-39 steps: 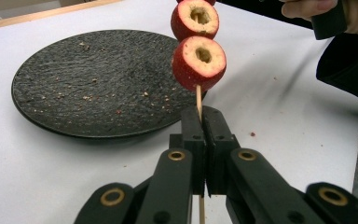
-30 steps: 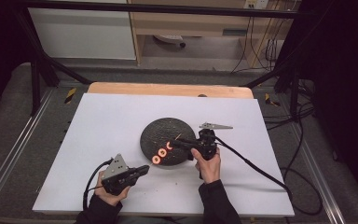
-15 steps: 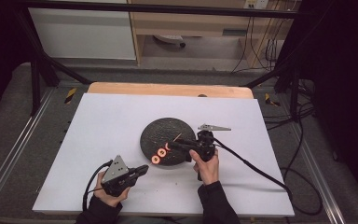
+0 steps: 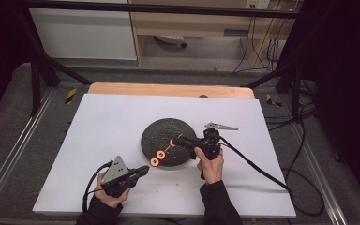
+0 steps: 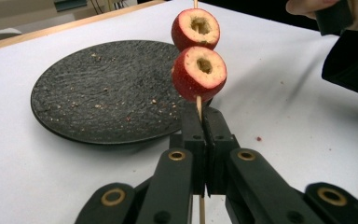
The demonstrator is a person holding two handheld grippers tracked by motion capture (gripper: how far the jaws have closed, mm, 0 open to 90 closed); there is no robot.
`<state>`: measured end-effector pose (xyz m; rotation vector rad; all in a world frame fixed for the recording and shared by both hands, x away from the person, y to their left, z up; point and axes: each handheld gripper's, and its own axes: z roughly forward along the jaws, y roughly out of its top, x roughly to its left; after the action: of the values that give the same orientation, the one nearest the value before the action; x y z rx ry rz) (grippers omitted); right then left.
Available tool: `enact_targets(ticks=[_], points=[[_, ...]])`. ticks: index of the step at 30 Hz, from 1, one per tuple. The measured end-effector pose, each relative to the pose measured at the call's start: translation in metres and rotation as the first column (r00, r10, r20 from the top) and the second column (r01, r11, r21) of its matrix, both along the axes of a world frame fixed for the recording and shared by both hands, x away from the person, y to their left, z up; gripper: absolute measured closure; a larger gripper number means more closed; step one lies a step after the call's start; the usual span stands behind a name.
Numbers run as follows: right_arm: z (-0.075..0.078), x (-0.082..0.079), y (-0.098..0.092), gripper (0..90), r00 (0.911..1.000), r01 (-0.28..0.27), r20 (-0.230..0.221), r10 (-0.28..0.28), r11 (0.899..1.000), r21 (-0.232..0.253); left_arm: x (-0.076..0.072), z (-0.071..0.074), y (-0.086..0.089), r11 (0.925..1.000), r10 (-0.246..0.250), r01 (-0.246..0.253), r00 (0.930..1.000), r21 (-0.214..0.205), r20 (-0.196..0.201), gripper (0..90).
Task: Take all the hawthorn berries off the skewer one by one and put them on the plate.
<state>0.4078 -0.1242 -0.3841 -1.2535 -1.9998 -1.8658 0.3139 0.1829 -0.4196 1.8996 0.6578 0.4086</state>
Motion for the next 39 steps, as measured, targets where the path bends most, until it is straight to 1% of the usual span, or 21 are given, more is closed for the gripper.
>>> enact_targets(ticks=[3,7,8,10,11,12,15,16,17,19,20,21,22,26,28,29,30,31,34,36,39], points=[[0.004,0.002,-0.004,70.7,1.0,0.008,0.006,-0.008,1.0,-0.001,0.0,0.0,-0.001,1.0,-0.004,0.004,1.0,-0.001,0.004,88.5],[0.01,0.008,-0.011,70.8,0.9994,0.032,0.016,-0.032,0.999,-0.003,0.0,0.0,0.001,1.0,0.001,-0.001,1.0,0.0,0.003,88.5],[0.015,0.012,-0.016,70.9,0.9982,0.053,0.029,-0.052,0.999,-0.004,0.001,0.0,0.003,1.0,0.003,-0.003,1.0,-0.003,-0.002,88.5],[0.02,0.016,-0.021,70.9,0.9971,0.07,0.028,-0.07,0.998,-0.005,0.001,0.0,0.003,1.0,0.005,-0.005,1.0,-0.005,-0.003,88.5],[0.02,0.016,-0.021,70.9,0.9971,0.07,0.028,-0.07,0.998,-0.005,0.001,0.0,0.003,1.0,0.006,-0.006,1.0,-0.007,-0.004,88.5],[0.024,0.021,-0.027,70.9,0.9949,0.094,0.038,-0.093,0.995,-0.016,0.002,0.0,0.004,0.9999,0.011,-0.011,0.9999,-0.006,-0.005,88.5],[0.026,0.028,-0.033,70.9,0.9905,0.131,0.049,-0.129,0.99,-0.045,0.002,-0.001,0.005,0.9999,0.014,-0.014,0.9999,-0.007,-0.008,88.5],[0.026,0.028,-0.033,70.9,0.9905,0.131,0.049,-0.129,0.99,-0.045,0.003,-0.001,0.005,0.9998,0.015,-0.015,0.9998,-0.01,-0.012,88.5],[0.024,0.033,-0.034,70.8,0.9883,0.147,0.049,-0.144,0.987,-0.063,0.004,-0.001,0.007,0.9996,0.022,-0.022,0.9996,-0.018,-0.018,88.4],[0.017,0.038,-0.032,70.8,0.9883,0.151,0.035,-0.149,0.985,-0.086,0.005,-0.001,0.008,0.9992,0.03,-0.03,0.9993,-0.026,-0.023,88.4],[0.014,0.039,-0.03,70.8,0.9884,0.151,0.029,-0.149,0.984,-0.094,0.005,-0.001,0.01,0.9989,0.035,-0.036,0.999,-0.03,-0.027,88.4],[0.014,0.039,-0.03,70.8,0.9884,0.151,0.029,-0.149,0.984,-0.094,0.005,-0.001,0.01,0.9989,0.035,-0.036,0.999,-0.03,-0.027,88.4],[0.001,0.043,-0.023,70.8,0.9902,0.139,0.011,-0.139,0.982,-0.127,0.006,-0.001,0.011,0.9983,0.045,-0.047,0.9984,-0.036,-0.035,88.4],[-0.023,0.047,-0.01,70.7,0.9912,0.12,-0.033,-0.128,0.976,-0.179,0.008,-0.002,0.013,0.9975,0.058,-0.06,0.9972,-0.036,-0.047,88.4],[-0.037,0.05,-0.003,70.7,0.9907,0.109,-0.057,-0.123,0.971,-0.212,0.008,-0.002,0.013,0.9975,0.061,-0.062,0.9969,-0.034,-0.05,88.3],[-0.037,0.05,-0.003,70.7,0.9907,0.109,-0.057,-0.123,0.971,-0.212,0.008,-0.002,0.013,0.9975,0.061,-0.062,0.9969,-0.034,-0.05,88.4],[-0.047,0.051,0.002,70.6,0.9896,0.1,-0.077,-0.121,0.967,-0.236,0.008,-0.002,0.013,0.9974,0.062,-0.064,0.9967,-0.033,-0.052,88.4],[-0.052,0.052,0.004,70.6,0.989,0.097,-0.085,-0.121,0.964,-0.248,0.008,-0.002,0.013,0.9974,0.062,-0.064,0.9967,-0.033,-0.052,88.4],[-0.061,0.053,0.007,70.6,0.9871,0.093,-0.1,-0.125,0.956,-0.278,0.008,-0.002,0.012,0.9974,0.062,-0.064,0.9966,-0.032,-0.053,88.4],[-0.063,0.053,0.008,70.5,0.9867,0.092,-0.103,-0.126,0.955,-0.283,0.009,-0.003,0.012,0.9975,0.062,-0.064,0.9965,-0.03,-0.055,88.4],[-0.065,0.054,0.009,69.8,0.9858,0.091,-0.108,-0.129,0.949,-0.301,0.009,-0.003,0.011,0.9977,0.06,-0.062,0.9965,-0.027,-0.057,88.4]])
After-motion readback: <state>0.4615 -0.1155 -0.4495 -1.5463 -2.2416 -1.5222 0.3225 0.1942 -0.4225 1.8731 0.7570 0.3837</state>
